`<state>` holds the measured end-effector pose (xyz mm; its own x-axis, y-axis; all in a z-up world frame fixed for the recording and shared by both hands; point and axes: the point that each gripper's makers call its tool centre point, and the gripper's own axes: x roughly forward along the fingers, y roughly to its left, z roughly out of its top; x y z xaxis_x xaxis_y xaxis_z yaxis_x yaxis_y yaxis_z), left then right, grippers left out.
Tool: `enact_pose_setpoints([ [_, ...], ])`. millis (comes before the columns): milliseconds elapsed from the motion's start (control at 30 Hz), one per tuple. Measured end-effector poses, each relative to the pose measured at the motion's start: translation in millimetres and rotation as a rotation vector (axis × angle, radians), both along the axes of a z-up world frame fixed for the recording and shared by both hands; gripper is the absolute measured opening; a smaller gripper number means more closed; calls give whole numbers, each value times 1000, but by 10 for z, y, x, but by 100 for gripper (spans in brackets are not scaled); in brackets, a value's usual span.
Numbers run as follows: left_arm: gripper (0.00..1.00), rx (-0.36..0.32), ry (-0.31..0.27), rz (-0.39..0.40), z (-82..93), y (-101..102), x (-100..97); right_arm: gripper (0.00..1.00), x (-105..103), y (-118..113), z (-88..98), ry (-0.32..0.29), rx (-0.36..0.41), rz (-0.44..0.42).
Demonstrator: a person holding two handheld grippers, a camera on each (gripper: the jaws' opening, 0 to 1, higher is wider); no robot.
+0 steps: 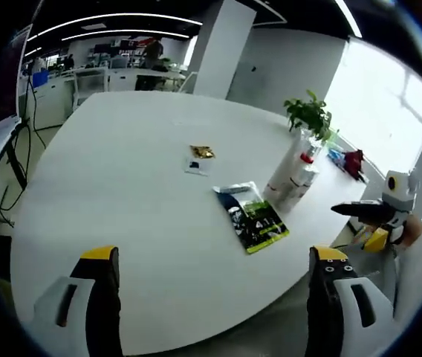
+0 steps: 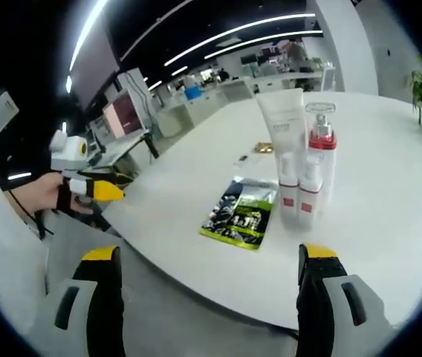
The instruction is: Arrange the skincare products in the storage area until every visible bottle or jar stands upright without overlapping.
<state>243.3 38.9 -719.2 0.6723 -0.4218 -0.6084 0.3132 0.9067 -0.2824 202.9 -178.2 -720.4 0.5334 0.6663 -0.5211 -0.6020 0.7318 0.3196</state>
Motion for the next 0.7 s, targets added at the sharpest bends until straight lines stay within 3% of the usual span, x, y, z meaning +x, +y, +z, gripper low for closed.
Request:
enact_pose_setpoints([
  [700, 99, 53, 74, -105, -160, -330, 702, 99, 109, -124, -38, 8, 0, -81],
])
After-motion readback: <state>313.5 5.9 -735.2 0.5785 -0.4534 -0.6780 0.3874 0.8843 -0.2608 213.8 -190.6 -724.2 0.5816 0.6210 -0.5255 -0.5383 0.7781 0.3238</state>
